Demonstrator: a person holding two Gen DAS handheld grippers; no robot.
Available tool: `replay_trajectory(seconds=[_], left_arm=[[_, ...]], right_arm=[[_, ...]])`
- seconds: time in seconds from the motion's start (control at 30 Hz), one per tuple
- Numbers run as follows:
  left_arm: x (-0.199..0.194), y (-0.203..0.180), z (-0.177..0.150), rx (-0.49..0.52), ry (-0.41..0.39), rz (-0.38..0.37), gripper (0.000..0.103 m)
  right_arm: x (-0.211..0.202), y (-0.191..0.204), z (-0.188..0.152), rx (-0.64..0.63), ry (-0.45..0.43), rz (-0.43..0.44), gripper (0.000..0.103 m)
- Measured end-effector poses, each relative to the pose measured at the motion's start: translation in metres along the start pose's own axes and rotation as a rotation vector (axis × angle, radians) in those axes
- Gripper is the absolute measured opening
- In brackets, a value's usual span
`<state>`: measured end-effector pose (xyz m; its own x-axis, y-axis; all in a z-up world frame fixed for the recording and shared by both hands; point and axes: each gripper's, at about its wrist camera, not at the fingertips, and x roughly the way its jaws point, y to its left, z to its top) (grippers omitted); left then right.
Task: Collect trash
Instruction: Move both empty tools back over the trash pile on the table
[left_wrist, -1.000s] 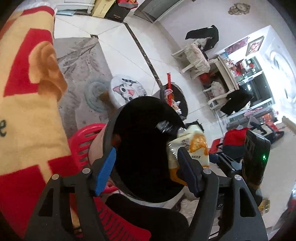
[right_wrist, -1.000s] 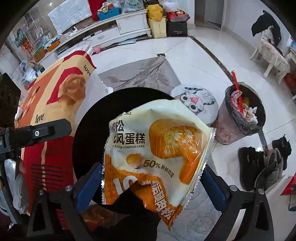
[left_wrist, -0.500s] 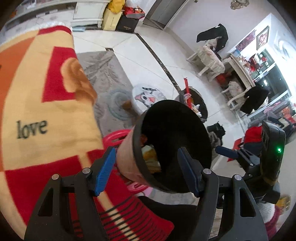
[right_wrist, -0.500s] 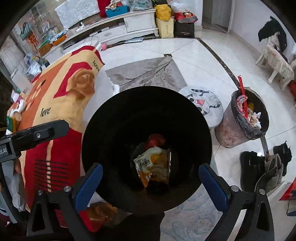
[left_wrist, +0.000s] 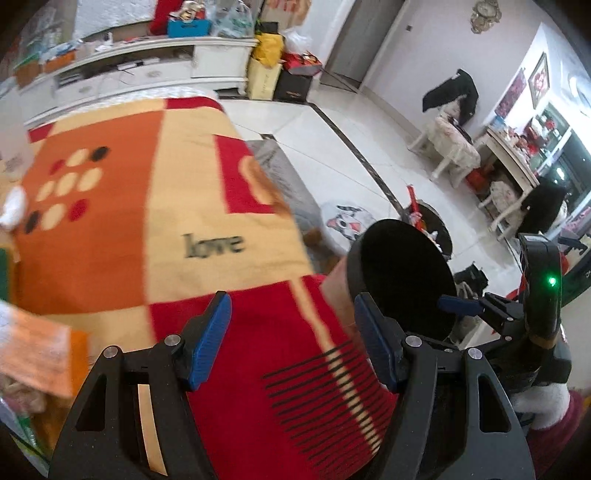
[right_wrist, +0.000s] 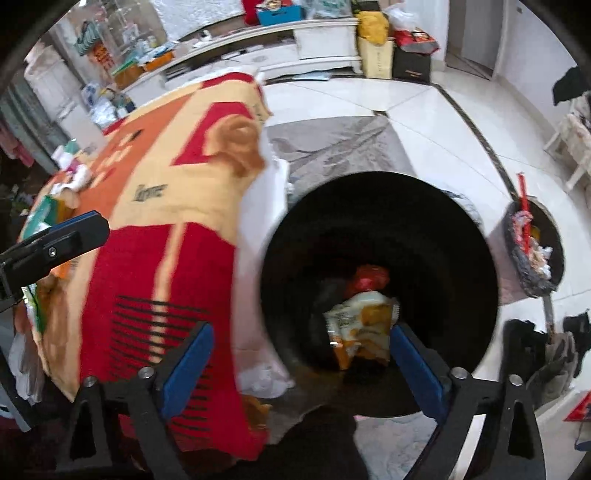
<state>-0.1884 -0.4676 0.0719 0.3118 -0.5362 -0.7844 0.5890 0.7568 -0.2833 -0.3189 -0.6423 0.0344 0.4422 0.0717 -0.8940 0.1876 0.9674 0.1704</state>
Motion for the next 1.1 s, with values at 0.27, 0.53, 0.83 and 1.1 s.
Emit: replay_trajectory(seconds=[0.27,0.53,0.83,1.1], left_arm=[[-0.059,0.045,-0.029,-0.041,-0.035,0.031,0.068],[-0.096,0.087,-0.063,-0.084,-0.031,-0.025,0.068],[-0.123,0.121,-0.118,-0.146,-0.001,-0.039,0.068],[-0.179,0.174,-0.143,-0.252,-0.049,0.093,0.068]], right_arm=[[0.003,0.069,0.01,-0.068,0.018,0.134,0.094],[0.023,0.163,0.012,-0.228,0.047,0.224,0.094],[0.051,0.218,0.007,-0.371,0.081,0.151,0.094],[0.047,0.231,0.017,-0.439,0.094,0.086,0.094]])
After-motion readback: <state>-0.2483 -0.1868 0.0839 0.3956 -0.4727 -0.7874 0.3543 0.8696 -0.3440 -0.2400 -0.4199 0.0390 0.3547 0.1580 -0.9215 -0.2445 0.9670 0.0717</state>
